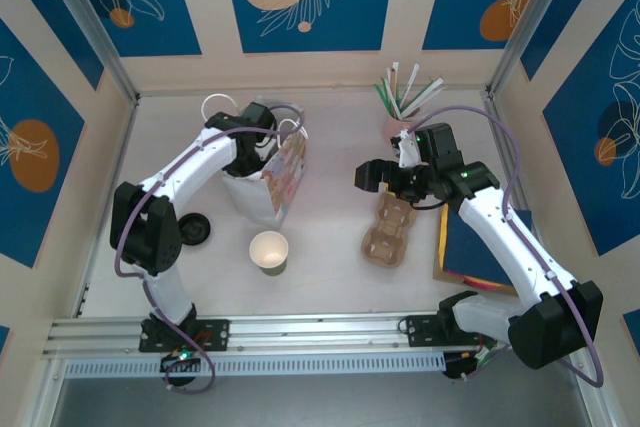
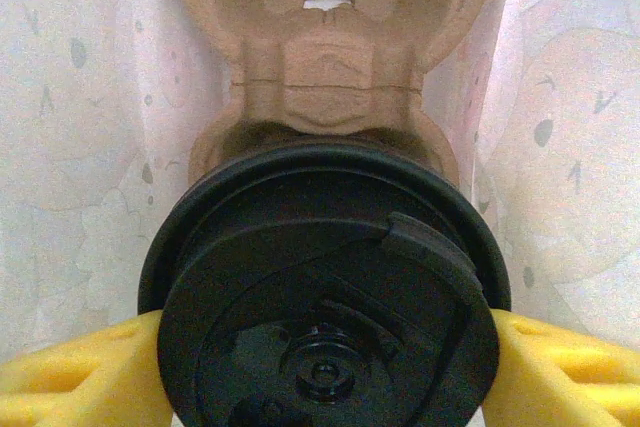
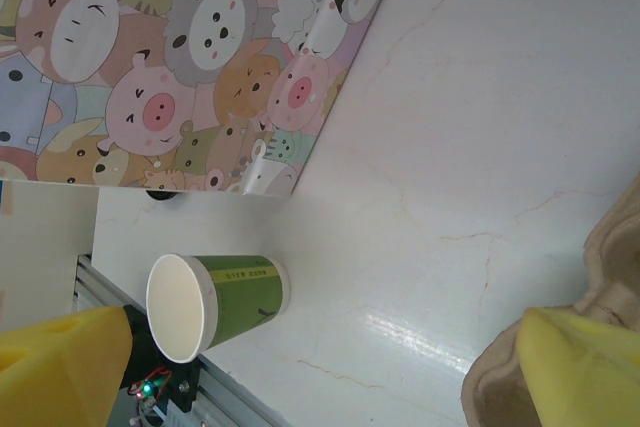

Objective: Pack the takeout coffee

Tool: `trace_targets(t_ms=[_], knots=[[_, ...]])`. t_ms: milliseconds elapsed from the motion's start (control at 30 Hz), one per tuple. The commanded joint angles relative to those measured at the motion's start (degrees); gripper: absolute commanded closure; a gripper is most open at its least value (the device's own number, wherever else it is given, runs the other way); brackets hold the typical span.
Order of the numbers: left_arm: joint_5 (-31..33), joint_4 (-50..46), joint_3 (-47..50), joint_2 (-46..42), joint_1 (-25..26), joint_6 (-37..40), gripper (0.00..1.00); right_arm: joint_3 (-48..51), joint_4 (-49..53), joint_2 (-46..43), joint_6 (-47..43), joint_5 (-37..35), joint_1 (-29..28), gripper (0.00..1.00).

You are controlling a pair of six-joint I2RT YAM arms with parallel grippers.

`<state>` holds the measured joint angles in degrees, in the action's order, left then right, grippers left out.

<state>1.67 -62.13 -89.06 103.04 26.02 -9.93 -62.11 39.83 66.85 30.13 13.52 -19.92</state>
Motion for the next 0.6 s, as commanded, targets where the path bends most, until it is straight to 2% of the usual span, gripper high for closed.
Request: trace_targets(t_ms=[0,567], knots=[[2.2,-3.8,3.5,5.1,-1.4,0.2,0.3,0.3,0.1,-0.6,0.4,0.4,-0.4,0.01],[2.0,-4.2,3.4,4.1,-1.4,0.0,0.28,0.4,-1.2,-0.5,0.4,1.2,-1.2,0.01]])
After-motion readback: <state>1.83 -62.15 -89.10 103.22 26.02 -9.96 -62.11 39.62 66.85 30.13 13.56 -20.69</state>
